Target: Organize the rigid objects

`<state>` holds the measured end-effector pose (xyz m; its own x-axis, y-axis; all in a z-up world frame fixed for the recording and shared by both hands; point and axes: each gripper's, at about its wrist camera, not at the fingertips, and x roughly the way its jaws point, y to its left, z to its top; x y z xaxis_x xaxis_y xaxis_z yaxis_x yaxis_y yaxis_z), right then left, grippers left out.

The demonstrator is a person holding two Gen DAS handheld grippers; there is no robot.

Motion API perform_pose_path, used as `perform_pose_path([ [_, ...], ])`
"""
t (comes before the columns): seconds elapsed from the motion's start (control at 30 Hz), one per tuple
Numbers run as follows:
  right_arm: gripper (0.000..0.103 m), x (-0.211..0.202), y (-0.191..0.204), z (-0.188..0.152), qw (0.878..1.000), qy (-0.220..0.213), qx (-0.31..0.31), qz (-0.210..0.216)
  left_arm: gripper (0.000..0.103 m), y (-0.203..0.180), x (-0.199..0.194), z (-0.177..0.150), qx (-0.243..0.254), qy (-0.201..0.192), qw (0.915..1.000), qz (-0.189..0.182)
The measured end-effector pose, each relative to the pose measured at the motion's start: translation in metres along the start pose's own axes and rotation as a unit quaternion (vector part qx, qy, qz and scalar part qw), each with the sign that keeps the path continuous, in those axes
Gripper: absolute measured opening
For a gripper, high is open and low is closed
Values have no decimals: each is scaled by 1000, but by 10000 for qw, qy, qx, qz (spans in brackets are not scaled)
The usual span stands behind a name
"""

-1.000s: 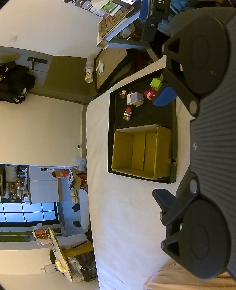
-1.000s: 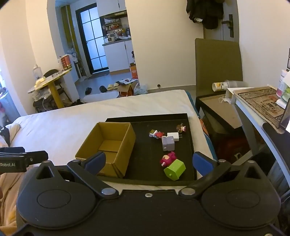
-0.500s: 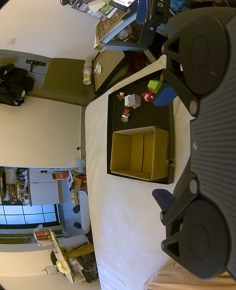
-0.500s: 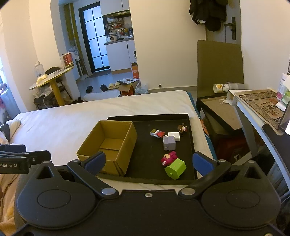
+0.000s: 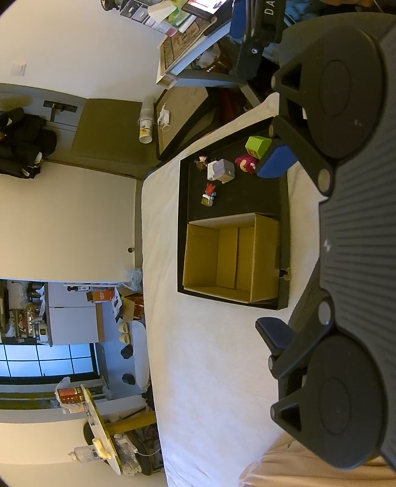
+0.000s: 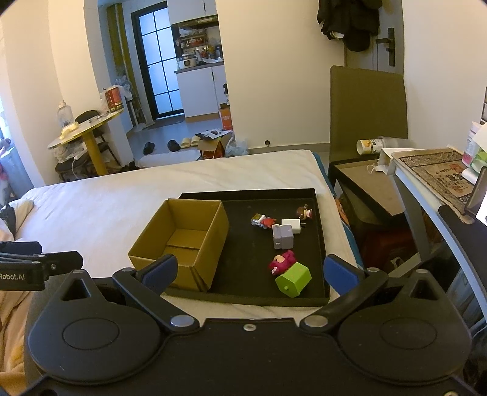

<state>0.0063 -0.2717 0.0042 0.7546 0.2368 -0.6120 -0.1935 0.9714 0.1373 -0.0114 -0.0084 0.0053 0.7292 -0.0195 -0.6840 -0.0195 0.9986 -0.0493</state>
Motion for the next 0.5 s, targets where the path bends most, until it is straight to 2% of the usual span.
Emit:
perform_pose_path([
  [0.5,103,2,11,-6,9999,57,-111,-32,98,9,0,-4,-82,8,10000,14],
])
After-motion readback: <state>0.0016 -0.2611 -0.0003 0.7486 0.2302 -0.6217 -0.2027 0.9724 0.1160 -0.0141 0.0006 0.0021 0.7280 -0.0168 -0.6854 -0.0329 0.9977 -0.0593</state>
